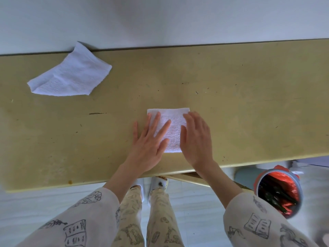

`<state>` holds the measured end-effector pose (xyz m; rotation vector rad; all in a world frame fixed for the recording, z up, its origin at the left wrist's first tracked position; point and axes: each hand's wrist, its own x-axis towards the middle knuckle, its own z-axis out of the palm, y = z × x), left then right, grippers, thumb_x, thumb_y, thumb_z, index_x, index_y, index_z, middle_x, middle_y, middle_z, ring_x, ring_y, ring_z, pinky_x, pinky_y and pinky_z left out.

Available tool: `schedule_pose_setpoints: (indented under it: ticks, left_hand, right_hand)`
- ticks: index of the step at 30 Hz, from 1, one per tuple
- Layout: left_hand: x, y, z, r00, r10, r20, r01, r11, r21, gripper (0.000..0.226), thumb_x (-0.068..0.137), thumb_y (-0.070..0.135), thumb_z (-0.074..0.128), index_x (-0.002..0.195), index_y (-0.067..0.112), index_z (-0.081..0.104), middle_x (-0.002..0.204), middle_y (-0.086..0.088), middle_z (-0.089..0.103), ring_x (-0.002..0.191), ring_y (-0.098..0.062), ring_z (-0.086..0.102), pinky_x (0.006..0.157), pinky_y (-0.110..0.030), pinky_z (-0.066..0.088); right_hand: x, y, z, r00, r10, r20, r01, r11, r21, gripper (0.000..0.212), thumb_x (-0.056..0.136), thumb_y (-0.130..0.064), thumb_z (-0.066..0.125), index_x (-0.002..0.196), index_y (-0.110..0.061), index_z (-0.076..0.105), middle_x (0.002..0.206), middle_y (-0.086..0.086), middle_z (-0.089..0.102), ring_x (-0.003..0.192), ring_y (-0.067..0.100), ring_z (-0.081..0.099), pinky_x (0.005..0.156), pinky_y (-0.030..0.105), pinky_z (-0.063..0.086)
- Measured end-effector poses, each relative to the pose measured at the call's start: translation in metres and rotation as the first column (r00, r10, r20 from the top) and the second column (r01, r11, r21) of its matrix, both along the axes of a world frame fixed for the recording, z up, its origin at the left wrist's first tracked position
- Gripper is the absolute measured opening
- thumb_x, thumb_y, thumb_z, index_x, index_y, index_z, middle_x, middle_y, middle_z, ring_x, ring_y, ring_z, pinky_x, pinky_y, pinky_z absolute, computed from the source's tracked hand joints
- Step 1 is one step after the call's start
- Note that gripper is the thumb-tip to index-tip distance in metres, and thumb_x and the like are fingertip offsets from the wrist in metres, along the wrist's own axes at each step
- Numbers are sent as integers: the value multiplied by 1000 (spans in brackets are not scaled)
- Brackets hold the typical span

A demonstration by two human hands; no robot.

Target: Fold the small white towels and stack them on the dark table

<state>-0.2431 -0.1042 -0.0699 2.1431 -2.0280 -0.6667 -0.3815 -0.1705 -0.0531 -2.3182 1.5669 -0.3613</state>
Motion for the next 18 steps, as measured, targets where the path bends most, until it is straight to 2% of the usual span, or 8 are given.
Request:
schedule_pose_setpoints:
  ticks: [2,4,6,8,11,18]
  left_hand:
    - [5,-2,-4,999,37,13,-36,996,-76,54,96,42,0,147,23,10,156,-4,5,144,-20,-1,114,-47,2]
    - [9,-7,-11,998,35,61,-28,993,-112,53,99,35,4,145,11,18,154,-9,19,142,-22,14,114,-48,18]
    - [13,-11,-17,994,11,111,2,993,-120,52,98,32,16,143,5,21,152,-12,25,140,-23,23,111,-49,27]
    - [16,-12,-22,985,2,170,19,993,-118,57,95,35,25,143,4,22,151,-12,25,140,-22,25,111,-49,27]
    - [18,-9,-26,971,-5,238,33,993,-112,62,94,42,25,144,6,23,152,-11,24,141,-21,21,113,-49,21]
    - [19,-12,-18,962,-44,269,53,998,-26,68,92,49,25,145,6,22,153,-12,20,142,-22,16,113,-52,16]
  right_hand:
    - [5,5,-14,987,134,-86,-138,989,-46,42,93,-19,32,129,-2,46,138,18,48,132,33,41,109,45,27]
    - [10,4,-25,975,163,-149,-170,985,-41,46,93,-19,32,134,-1,41,144,17,41,135,32,36,111,45,17]
    - [13,0,-35,970,143,-194,-149,989,-15,50,93,-24,30,136,0,41,145,16,39,136,30,36,111,44,14]
    - [14,-2,-42,971,125,-202,-124,992,22,55,93,-30,29,138,0,39,146,15,38,138,27,32,111,44,12]
    - [10,-2,-47,972,115,-206,-113,993,25,58,93,-35,29,140,-2,35,149,14,35,139,24,25,113,46,10]
    - [14,-2,-42,942,131,-309,-109,990,87,62,92,-37,28,142,-1,29,150,16,30,141,26,20,113,48,8]
